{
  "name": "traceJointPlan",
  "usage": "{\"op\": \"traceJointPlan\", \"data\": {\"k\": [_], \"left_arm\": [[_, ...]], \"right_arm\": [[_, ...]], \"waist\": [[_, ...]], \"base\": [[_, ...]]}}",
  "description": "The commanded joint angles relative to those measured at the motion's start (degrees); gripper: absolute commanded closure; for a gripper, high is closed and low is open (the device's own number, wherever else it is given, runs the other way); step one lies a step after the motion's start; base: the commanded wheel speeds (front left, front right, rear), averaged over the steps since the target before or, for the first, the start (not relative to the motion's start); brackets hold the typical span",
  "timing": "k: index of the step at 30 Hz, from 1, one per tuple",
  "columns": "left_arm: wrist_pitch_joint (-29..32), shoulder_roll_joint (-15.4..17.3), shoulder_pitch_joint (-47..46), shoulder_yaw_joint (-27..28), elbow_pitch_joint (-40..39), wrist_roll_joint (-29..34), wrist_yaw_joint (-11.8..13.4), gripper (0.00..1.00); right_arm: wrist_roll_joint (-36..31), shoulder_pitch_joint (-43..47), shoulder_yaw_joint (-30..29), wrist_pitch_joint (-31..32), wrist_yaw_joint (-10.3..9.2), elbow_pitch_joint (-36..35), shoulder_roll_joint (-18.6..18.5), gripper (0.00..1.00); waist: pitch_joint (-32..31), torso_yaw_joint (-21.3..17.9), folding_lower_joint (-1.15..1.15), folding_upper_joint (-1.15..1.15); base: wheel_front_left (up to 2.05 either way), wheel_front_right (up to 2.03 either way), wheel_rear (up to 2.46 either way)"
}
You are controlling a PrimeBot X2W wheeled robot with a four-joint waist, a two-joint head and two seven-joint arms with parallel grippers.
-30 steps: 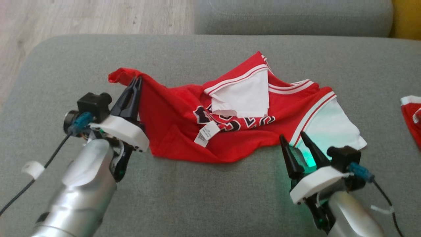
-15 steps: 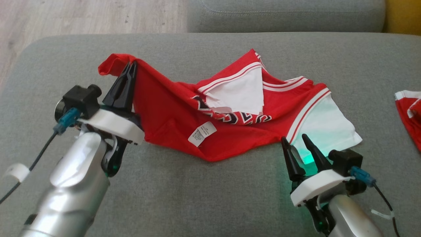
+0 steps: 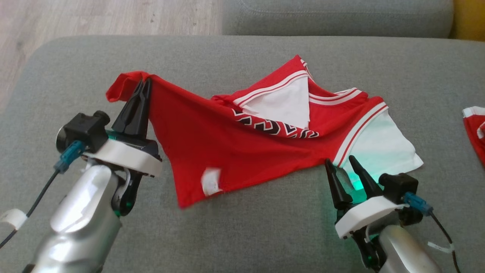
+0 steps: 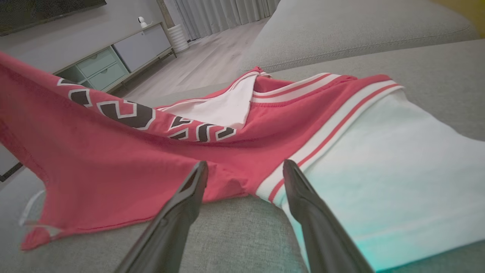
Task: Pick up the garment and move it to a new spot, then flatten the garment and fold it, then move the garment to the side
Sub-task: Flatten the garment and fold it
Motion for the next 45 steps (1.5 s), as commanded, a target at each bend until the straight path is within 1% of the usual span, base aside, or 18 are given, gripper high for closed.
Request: {"op": "traceJointPlan", "data": {"k": [1, 4, 7, 11, 13, 14, 17, 18, 19, 21, 22, 24, 28, 32, 35, 38, 43, 45], "left_arm": [[-0.54, 2.43, -2.26, 3.21, -2.08, 0.44, 0.51, 1.0], [-0.27, 2.41, -2.66, 3.26, -1.78, 0.56, 0.59, 1.0], [0.73, 2.43, -4.42, 3.13, 1.03, 0.52, 0.53, 1.0], [0.84, 2.68, -9.05, 3.35, 8.16, 1.43, 0.71, 1.0], [0.46, 2.69, -11.89, 3.83, 11.88, 2.09, 1.08, 1.0], [0.07, 2.7, -14.55, 4.17, 15.2, 3.02, 1.49, 1.0], [-0.33, 2.43, -17.63, 4.86, 19.54, 4.07, 2.05, 1.0], [-0.41, 2.22, -18.23, 5.06, 20.75, 4.48, 2.46, 0.7], [-0.46, 1.95, -18.43, 5.05, 22.05, 4.84, 2.6, 0.0], [-0.5, 1.68, -18.56, 5.53, 24.16, 5.26, 2.73, 0.0], [-0.51, 1.31, -18.19, 6.12, 24.43, 5.38, 3.19, 0.0], [-0.52, 0.78, -16.46, 7.03, 24.75, 5.86, 3.79, 0.0], [-0.53, -0.07, -12.72, 8.76, 24.16, 6.14, 3.92, 0.0], [-0.53, -1.9, -4.64, 12.41, 18.66, 7.21, 4.94, 0.0], [-0.54, -3.48, 3.18, 15.17, 13.71, 8.66, 4.85, 0.0], [-0.54, -5.17, 10.7, 17.21, 9.13, 11.16, 4.59, 0.0], [-0.54, -9.27, 21.14, 20.83, 2.52, 15.05, 4.54, 0.0], [-0.54, -11.14, 24.66, 22.28, 0.92, 15.84, 4.04, 0.0]], "right_arm": [[-0.65, -1.79, 1.15, -0.79, 0.39, -1.54, 0.54, 0.0], [-0.98, -2.32, 0.88, -0.79, 0.39, -1.53, 0.44, 0.0], [-1.8, -3.16, 0.17, -0.79, 0.39, -1.83, 0.31, 0.0], [-3.45, -4.53, -0.91, -0.79, 0.39, -2.57, 0.51, 0.0], [-4.16, -5.11, -1.33, -0.79, 0.39, -2.98, 0.78, 0.0], [-4.82, -5.51, -1.88, -0.79, 0.39, -3.41, 1.1, 0.0], [-5.54, -5.71, -2.61, -0.79, 0.39, -3.67, 1.58, 0.0], [-5.76, -5.73, -2.77, -0.79, 0.39, -3.7, 1.74, 0.0], [-5.92, -5.7, -2.98, -0.79, 0.39, -3.7, 1.89, 0.0], [-6.39, -5.61, -3.6, -0.79, 0.39, -3.9, 2.18, 0.0], [-6.59, -5.47, -4.03, -0.79, 0.39, -3.98, 2.32, 0.0], [-7.2, -5.14, -5.06, -0.79, 0.39, -4.27, 2.54, 0.0], [-8.38, -4.21, -7.02, -0.79, 0.39, -4.78, 2.8, 0.0], [-10.88, -2.14, -10.08, -0.79, 0.39, -5.47, 3.04, 0.0], [-12.48, -0.46, -11.53, -0.79, 0.39, -5.79, 3.13, 0.0], [-12.63, 1.25, -11.81, -0.79, 0.39, -5.64, 3.15, 0.0], [-12.64, 3.71, -12.1, -0.79, 0.39, -4.68, 3.17, 0.0], [-12.15, 4.45, -12.6, -0.79, 0.39, -4.18, 3.17, 0.0]], "waist": [[0.33, -0.16, 0.0, 0.0], [1.0, -0.56, 0.0, 0.0], [2.06, -1.15, 0.0, 0.0], [3.82, -2.41, 0.0, 0.0], [4.54, -3.15, 0.0, 0.0], [4.96, -3.76, 0.0, 0.0], [5.1, -4.4, 0.0, 0.0], [5.01, -4.57, 0.0, 0.0], [4.85, -4.71, 0.0, 0.0], [4.53, -4.9, 0.0, 0.0], [4.29, -4.92, 0.0, 0.0], [3.7, -4.85, 0.0, 0.0], [2.52, -4.65, 0.0, 0.0], [0.17, -4.25, 0.0, 0.0], [-1.42, -4.09, 0.0, 0.0], [-2.77, -3.78, 0.0, 0.0], [-4.74, -3.28, 0.0, 0.0], [-5.19, -3.19, 0.0, 0.0]], "base": [[0.0, 0.0, 0.0], [0.0, 0.0, 0.0], [0.0, 0.0, 0.0], [0.0, 0.0, 0.0], [0.0, 0.0, 0.0], [0.0, 0.0, 0.0], [0.0, 0.0, 0.0], [0.0, 0.0, 0.0], [0.0, 0.0, 0.0], [0.0, 0.0, 0.0], [0.0, 0.0, 0.0], [0.0, 0.0, 0.0], [0.0, 0.0, 0.0], [0.0, 0.0, 0.0], [0.0, 0.0, 0.0], [0.0, 0.0, 0.0], [0.0, 0.0, 0.0], [0.0, 0.0, 0.0]]}}
